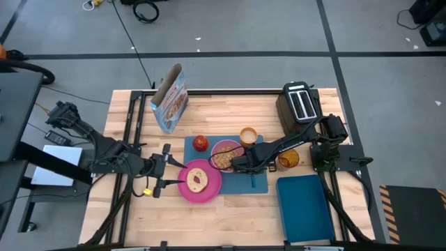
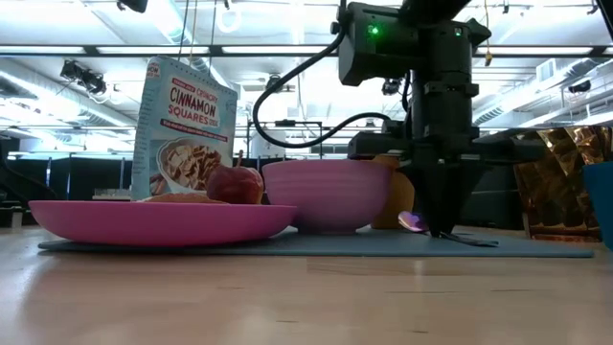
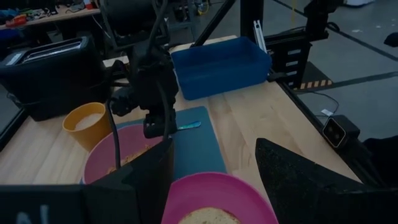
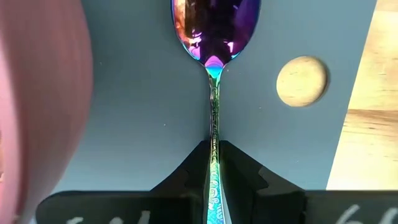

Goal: Arrange a breakfast setting
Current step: Put the purple spoon on the blue placemat to the left of the pink bowl, then return to Home Position

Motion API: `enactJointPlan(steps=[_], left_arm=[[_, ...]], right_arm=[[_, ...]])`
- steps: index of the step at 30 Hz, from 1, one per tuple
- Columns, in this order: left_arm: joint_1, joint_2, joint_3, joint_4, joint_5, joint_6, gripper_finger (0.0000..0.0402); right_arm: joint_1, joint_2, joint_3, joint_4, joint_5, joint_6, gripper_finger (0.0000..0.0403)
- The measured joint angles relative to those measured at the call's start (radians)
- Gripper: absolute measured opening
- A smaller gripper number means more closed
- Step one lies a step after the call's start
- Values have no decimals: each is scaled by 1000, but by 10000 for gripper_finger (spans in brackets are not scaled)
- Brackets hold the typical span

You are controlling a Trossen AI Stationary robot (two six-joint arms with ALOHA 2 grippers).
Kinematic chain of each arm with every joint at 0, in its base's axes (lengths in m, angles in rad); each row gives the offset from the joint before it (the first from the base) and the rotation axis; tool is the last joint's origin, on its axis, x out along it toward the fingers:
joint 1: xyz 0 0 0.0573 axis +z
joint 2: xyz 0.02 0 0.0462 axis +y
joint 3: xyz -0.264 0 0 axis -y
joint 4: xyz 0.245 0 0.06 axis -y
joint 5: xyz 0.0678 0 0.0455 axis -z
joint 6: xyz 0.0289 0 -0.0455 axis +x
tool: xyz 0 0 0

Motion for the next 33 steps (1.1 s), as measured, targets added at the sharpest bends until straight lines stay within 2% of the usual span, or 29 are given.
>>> enactJointPlan(steps=[16,22,29,33], left_arm=[[0,-82,0,10,0,-27,233],[-1,-94,0,5,24,-21,233],[2,-85,-6,39,8,-31,233],[2,-85,-6,103,-24,-27,233]], right_arm=[[-1,-1,-1,5,-14,53,48],[-2,-10,46,-102,-19,19,50],[1,-115,123,-235,50,-19,50],[9,-207,168,-233,96,-144,50]])
